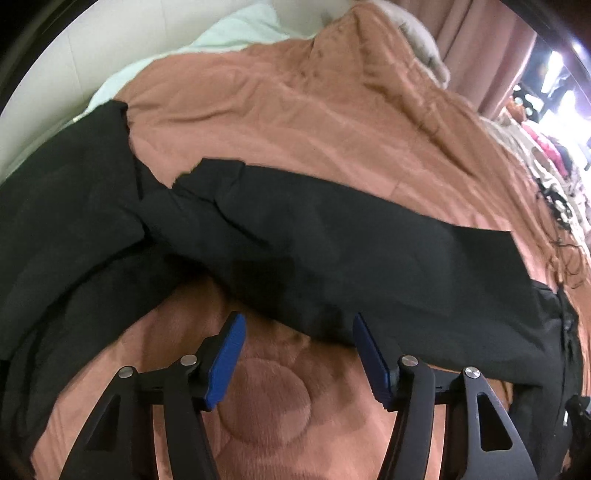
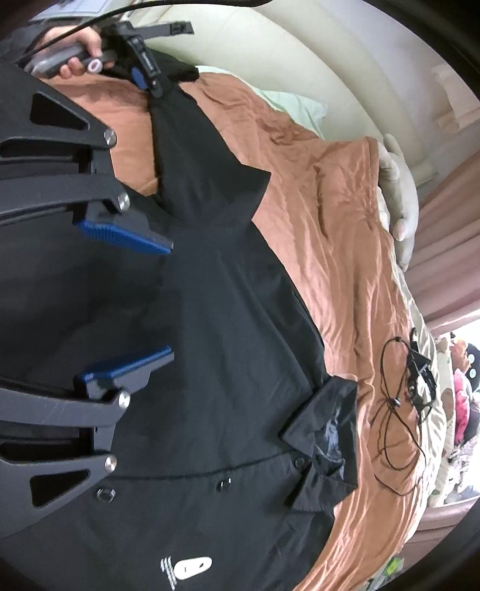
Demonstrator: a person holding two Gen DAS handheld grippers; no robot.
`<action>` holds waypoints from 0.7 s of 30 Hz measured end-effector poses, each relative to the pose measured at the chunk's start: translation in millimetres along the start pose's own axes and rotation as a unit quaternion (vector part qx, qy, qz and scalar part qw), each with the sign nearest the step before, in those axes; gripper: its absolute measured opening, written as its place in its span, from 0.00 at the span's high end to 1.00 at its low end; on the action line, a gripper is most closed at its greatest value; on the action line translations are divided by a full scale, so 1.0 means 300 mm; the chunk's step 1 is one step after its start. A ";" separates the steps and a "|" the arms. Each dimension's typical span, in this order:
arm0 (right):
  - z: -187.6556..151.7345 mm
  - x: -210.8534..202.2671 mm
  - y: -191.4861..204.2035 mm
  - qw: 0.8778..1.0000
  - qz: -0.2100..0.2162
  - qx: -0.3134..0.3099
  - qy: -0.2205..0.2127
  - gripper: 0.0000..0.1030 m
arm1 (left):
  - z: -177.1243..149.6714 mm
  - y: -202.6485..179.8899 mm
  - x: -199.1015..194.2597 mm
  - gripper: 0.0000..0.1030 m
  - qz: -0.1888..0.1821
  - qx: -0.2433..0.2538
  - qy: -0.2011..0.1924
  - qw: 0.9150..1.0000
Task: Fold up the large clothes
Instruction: 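Grasp the plain black sleeve with the left gripper while the right gripper pinches the shirt body, then fold the held sleeve and shirt side across the back with the left gripper, then release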
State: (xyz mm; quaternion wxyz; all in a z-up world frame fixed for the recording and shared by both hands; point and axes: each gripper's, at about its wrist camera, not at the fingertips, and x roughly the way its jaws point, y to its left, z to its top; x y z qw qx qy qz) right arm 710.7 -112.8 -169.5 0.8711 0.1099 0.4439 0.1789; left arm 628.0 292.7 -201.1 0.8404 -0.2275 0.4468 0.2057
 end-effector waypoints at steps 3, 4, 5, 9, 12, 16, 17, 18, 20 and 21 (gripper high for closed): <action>0.005 0.033 0.018 1.000 0.008 -0.003 0.005 0.58 | 0.013 0.015 0.064 0.40 0.014 -0.012 0.012 1.000; 0.005 0.045 0.025 1.000 0.012 -0.003 0.007 0.60 | 0.023 0.018 0.077 0.40 0.019 -0.013 0.007 1.000; 0.006 0.054 0.028 1.000 0.016 -0.001 0.009 0.66 | 0.032 0.020 0.085 0.40 0.020 -0.019 0.003 1.000; -0.002 0.112 0.039 0.998 0.052 0.023 0.036 0.93 | 0.064 0.015 0.083 0.80 0.028 -0.036 -0.003 0.999; -0.005 0.130 0.048 0.996 0.072 0.034 0.040 0.93 | 0.077 0.016 0.038 0.93 -0.002 -0.038 -0.023 0.999; 0.015 0.159 0.059 0.993 0.100 0.057 0.037 0.93 | 0.097 0.009 -0.086 0.95 -0.039 -0.032 -0.068 0.996; 0.021 0.172 0.064 0.992 0.104 0.062 0.034 0.93 | 0.102 0.005 -0.102 0.96 -0.045 -0.031 -0.073 0.996; 0.024 0.189 0.071 0.991 0.109 0.065 0.034 0.93 | 0.111 0.000 -0.136 0.96 -0.053 -0.029 -0.080 0.995; 0.026 0.242 0.083 0.991 0.106 0.067 0.043 0.93 | 0.123 -0.020 -0.192 0.97 -0.064 -0.023 -0.090 0.994; 0.027 0.261 0.083 0.991 0.104 0.070 0.051 0.93 | 0.130 -0.027 -0.210 0.97 -0.070 -0.021 -0.093 0.993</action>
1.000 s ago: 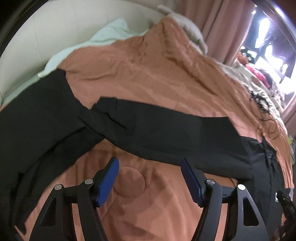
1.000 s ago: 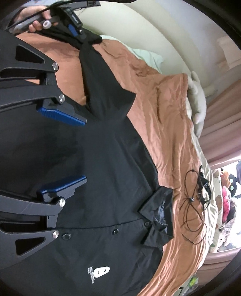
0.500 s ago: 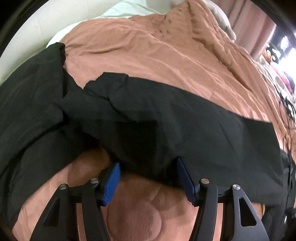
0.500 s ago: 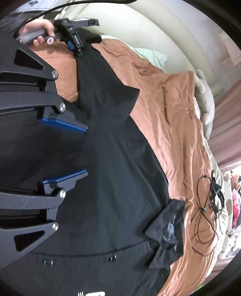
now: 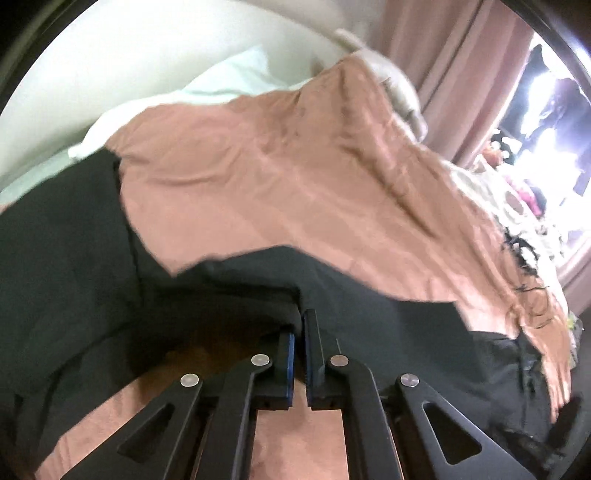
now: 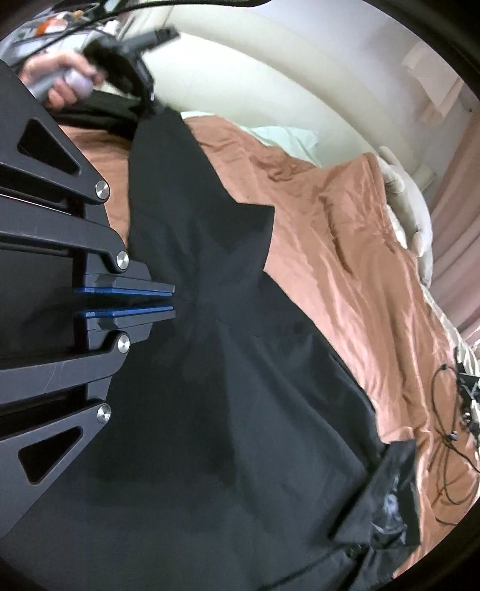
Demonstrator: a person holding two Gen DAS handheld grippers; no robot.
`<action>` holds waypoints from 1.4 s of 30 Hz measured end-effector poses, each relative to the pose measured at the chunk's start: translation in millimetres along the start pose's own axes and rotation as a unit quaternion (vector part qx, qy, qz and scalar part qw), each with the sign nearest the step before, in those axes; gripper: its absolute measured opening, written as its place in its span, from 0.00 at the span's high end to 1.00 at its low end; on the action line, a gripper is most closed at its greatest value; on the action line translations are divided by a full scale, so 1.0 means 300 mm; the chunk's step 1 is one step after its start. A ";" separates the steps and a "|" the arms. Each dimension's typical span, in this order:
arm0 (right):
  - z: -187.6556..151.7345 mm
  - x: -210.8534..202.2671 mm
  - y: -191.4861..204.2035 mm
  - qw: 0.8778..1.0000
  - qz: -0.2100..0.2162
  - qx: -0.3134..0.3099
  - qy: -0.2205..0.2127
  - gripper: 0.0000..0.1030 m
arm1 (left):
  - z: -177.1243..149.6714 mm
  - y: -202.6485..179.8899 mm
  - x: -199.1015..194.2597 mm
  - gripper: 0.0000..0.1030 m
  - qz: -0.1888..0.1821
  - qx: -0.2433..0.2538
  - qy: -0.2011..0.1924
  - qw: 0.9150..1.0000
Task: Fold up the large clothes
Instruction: 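Fold the held sleeve and shirt side across the back with the left gripper, then release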
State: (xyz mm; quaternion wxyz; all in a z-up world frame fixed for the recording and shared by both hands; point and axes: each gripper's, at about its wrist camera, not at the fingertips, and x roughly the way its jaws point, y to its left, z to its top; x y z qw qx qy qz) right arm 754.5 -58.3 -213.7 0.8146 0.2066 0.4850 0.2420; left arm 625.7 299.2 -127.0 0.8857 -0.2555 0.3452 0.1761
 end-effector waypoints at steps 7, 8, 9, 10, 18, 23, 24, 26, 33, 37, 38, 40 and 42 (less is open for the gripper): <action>-0.003 -0.015 -0.010 0.999 -0.006 0.030 0.037 0.93 | 0.067 -0.188 -0.196 0.98 -0.065 0.037 -0.033 0.997; -0.018 -0.063 -0.009 0.999 -0.001 0.032 0.032 0.93 | 0.073 -0.223 -0.230 0.98 -0.078 0.043 -0.037 0.995; -0.038 -0.112 -0.011 0.999 -0.002 0.033 0.024 0.93 | 0.078 -0.256 -0.255 0.98 -0.090 0.046 -0.037 0.994; -0.063 -0.168 -0.012 0.999 -0.016 0.029 0.011 0.92 | 0.082 -0.288 -0.280 0.98 -0.101 0.049 -0.036 0.993; -0.225 -0.598 -0.158 0.992 -0.072 0.076 -0.075 0.61 | 0.071 -0.592 -0.461 0.97 -0.150 0.111 -0.046 0.981; -0.315 -0.755 -0.261 0.986 -0.059 0.111 -0.108 0.61 | 0.037 -0.816 -0.559 0.97 -0.172 0.150 -0.039 0.973; -0.331 -0.766 -0.290 0.985 -0.056 0.119 -0.110 0.61 | 0.027 -0.844 -0.567 0.97 -0.173 0.156 -0.039 0.972; -0.334 -0.761 -0.344 0.985 -0.046 0.134 -0.098 0.61 | -0.014 -0.939 -0.584 0.97 -0.177 0.179 -0.036 0.967; -0.297 -0.758 -0.464 0.977 -0.005 0.188 -0.101 0.61 | -0.170 -1.145 -0.569 0.97 -0.204 0.226 -0.008 0.952; -0.265 -0.796 -0.543 0.968 -0.002 0.221 -0.118 0.61 | -0.250 -1.234 -0.530 0.97 -0.214 0.240 0.014 0.947; -0.256 -0.805 -0.560 0.967 -0.003 0.225 -0.122 0.61 | -0.275 -1.255 -0.524 0.97 -0.218 0.244 0.018 0.945; -0.242 -0.833 -0.610 0.961 -0.010 0.242 -0.135 0.61 | -0.317 -1.299 -0.496 0.97 -0.220 0.254 0.027 0.941; -0.245 -0.857 -0.655 0.955 -0.014 0.260 -0.143 0.61 | -0.364 -1.343 -0.460 0.97 -0.225 0.263 0.040 0.937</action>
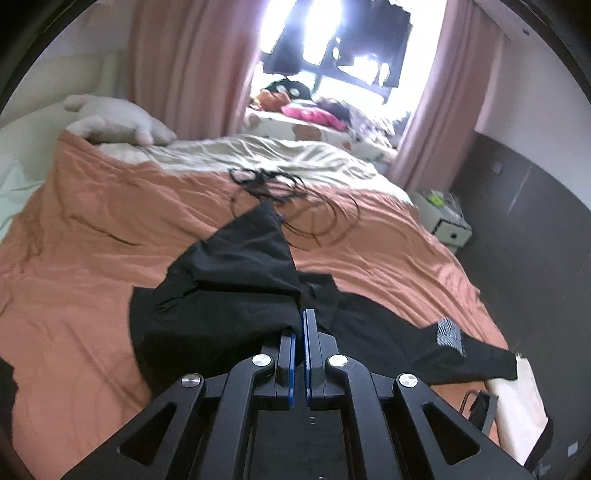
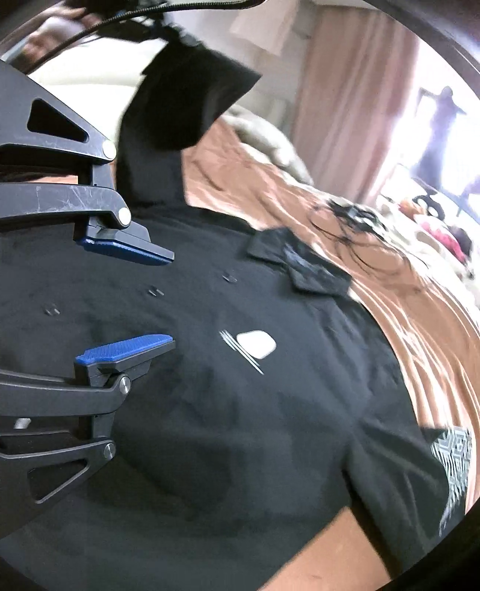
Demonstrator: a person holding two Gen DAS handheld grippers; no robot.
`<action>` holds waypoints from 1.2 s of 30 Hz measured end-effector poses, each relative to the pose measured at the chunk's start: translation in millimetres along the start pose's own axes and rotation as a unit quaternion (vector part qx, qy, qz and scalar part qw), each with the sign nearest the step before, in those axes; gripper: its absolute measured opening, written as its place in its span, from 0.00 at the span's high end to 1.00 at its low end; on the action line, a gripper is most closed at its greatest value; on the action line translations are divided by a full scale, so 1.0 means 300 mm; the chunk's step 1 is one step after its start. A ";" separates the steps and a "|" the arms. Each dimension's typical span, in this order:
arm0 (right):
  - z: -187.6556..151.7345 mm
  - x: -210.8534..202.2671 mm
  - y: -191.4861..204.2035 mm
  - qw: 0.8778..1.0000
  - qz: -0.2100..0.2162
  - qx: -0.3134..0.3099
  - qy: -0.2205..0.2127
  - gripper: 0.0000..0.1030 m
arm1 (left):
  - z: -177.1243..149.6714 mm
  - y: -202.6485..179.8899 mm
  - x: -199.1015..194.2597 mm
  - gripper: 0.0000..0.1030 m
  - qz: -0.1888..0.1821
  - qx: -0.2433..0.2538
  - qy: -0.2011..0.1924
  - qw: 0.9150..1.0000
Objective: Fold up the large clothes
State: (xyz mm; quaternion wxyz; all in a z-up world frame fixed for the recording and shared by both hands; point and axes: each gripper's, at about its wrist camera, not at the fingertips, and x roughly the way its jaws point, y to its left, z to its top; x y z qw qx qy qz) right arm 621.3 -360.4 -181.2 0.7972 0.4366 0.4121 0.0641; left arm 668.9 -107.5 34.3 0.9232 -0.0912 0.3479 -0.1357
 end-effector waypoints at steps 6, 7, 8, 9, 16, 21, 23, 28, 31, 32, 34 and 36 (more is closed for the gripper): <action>0.049 -0.032 -0.082 0.999 0.014 0.050 -0.008 0.61 | -0.042 -0.115 0.167 0.97 -0.027 0.009 0.032 0.999; 0.059 -0.037 -0.090 0.998 0.014 0.053 -0.010 0.61 | -0.047 -0.129 0.184 0.97 -0.034 0.009 0.038 0.999; 0.065 -0.042 -0.098 0.998 0.013 0.056 -0.011 0.61 | -0.061 -0.144 0.213 0.97 -0.049 0.006 0.050 0.998; 0.070 -0.046 -0.108 0.998 0.013 0.061 -0.013 0.61 | -0.072 -0.155 0.245 0.92 -0.055 0.001 0.066 0.996; 0.077 -0.049 -0.108 0.998 0.012 0.062 -0.016 0.61 | -0.173 -0.089 0.312 0.15 -0.116 -0.068 0.128 0.983; 0.052 -0.037 -0.054 1.000 0.001 0.026 -0.014 0.61 | -0.210 0.036 0.198 0.15 -0.079 -0.107 0.088 0.987; 0.041 -0.019 -0.019 1.000 0.001 0.006 -0.012 0.61 | -0.239 0.089 0.129 0.15 -0.028 -0.111 0.054 0.992; 0.002 0.037 0.093 0.998 -0.011 -0.069 -0.005 0.45 | -0.334 0.221 0.043 0.16 0.037 -0.128 0.030 0.991; -0.022 0.074 0.149 0.993 -0.036 -0.109 -0.014 0.34 | -0.380 0.304 0.015 0.22 0.060 -0.138 0.024 0.988; -0.031 0.091 0.164 0.991 -0.045 -0.122 -0.010 0.34 | -0.392 0.335 0.011 0.22 0.067 -0.141 0.022 0.988; -0.055 0.141 0.201 0.985 -0.070 -0.159 0.003 0.34 | -0.416 0.388 0.011 0.28 0.077 -0.147 0.021 0.986; -0.077 0.187 0.228 0.978 -0.093 -0.188 0.003 0.34 | -0.434 0.437 0.011 0.35 0.077 -0.161 0.030 0.983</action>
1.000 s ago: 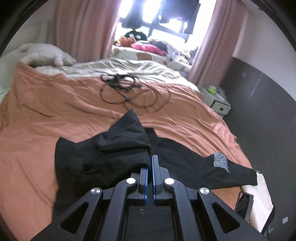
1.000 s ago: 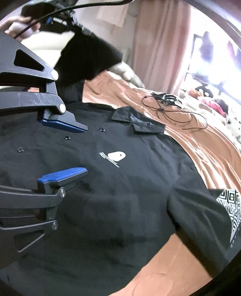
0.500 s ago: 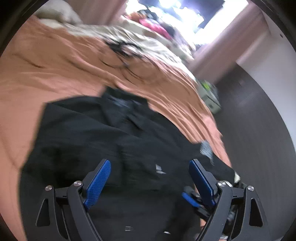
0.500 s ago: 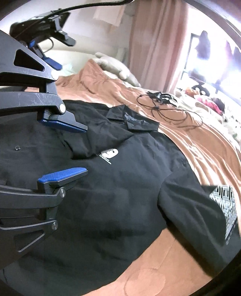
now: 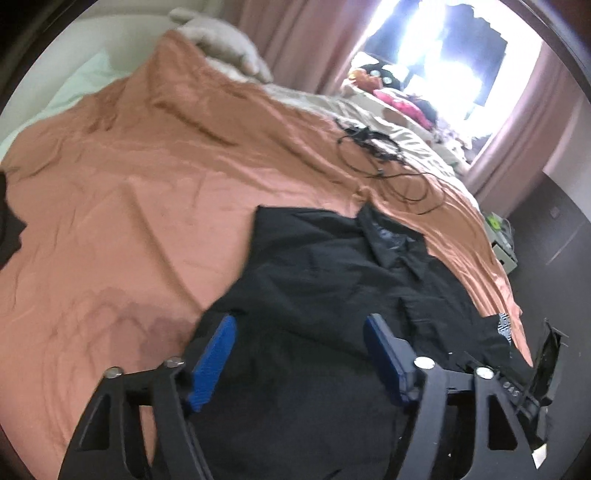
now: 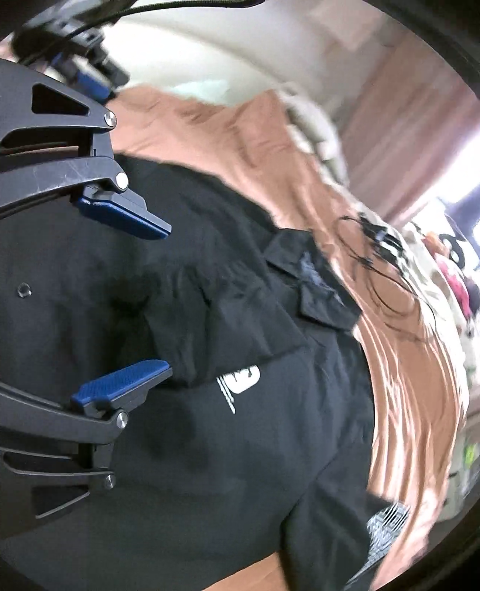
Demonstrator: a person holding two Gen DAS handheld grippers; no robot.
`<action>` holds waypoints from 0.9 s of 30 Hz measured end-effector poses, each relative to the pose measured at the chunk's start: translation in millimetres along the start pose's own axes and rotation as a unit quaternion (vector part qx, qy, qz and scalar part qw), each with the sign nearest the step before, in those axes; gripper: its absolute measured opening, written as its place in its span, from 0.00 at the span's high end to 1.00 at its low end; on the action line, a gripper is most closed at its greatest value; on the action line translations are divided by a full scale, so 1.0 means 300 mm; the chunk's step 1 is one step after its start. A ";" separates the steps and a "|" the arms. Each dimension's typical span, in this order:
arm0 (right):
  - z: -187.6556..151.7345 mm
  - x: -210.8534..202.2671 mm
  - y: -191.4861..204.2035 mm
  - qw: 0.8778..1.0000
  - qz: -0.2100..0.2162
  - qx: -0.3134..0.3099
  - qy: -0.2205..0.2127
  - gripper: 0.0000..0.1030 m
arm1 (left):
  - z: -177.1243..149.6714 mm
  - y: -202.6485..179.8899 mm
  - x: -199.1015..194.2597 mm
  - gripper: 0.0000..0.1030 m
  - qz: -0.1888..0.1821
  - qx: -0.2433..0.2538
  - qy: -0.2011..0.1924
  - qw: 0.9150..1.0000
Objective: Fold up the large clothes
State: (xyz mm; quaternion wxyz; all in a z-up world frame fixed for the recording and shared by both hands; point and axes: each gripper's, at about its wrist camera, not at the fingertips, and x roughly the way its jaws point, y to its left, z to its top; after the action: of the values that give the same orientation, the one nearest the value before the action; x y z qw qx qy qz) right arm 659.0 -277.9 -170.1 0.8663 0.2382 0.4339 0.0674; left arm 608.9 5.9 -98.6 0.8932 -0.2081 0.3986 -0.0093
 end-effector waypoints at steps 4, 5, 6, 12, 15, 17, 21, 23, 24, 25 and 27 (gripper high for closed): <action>0.004 0.062 0.083 0.996 -0.054 -0.065 0.000 0.34 | -0.015 0.114 -0.010 0.37 0.014 -0.011 0.004 1.000; 0.004 0.071 0.100 0.995 -0.065 -0.077 -0.005 0.34 | -0.016 0.127 -0.004 0.37 0.015 -0.012 0.007 1.000; 0.006 0.089 0.115 0.993 -0.073 -0.091 -0.007 0.34 | -0.017 0.158 0.003 0.37 0.018 -0.019 0.013 1.000; -0.023 0.213 0.128 0.984 -0.124 -0.126 0.023 0.34 | -0.008 0.258 0.003 0.40 0.016 -0.052 0.025 0.998; -0.031 0.223 0.124 0.981 -0.150 -0.124 0.011 0.45 | -0.003 0.254 -0.005 0.40 0.027 -0.044 0.018 0.999; -0.023 0.214 0.117 0.984 -0.134 -0.116 0.016 0.53 | -0.009 0.251 -0.002 0.40 0.021 -0.044 0.021 0.999; 0.010 0.146 0.096 0.991 -0.095 -0.091 0.016 0.74 | -0.014 0.226 0.016 0.40 0.026 -0.032 0.025 0.999; 0.036 0.103 0.071 0.995 -0.072 -0.067 0.005 0.75 | -0.014 0.215 0.025 0.40 0.024 -0.030 0.026 0.999; 0.057 0.058 0.041 0.997 -0.054 -0.047 -0.007 0.75 | -0.015 0.204 0.030 0.40 0.021 -0.028 0.026 0.999; 0.072 0.030 0.017 0.998 -0.047 -0.034 -0.015 0.75 | -0.017 0.194 0.035 0.40 0.021 -0.027 0.027 0.999; 0.107 -0.039 -0.056 0.999 -0.036 0.001 -0.033 0.75 | -0.024 0.175 0.046 0.40 0.023 -0.021 0.031 0.999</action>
State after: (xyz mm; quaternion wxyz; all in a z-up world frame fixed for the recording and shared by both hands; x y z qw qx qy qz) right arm 675.4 -307.9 -153.3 0.8816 0.2259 0.4135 0.0280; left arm 605.3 48.8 -132.8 0.8756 -0.2175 0.4312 0.0132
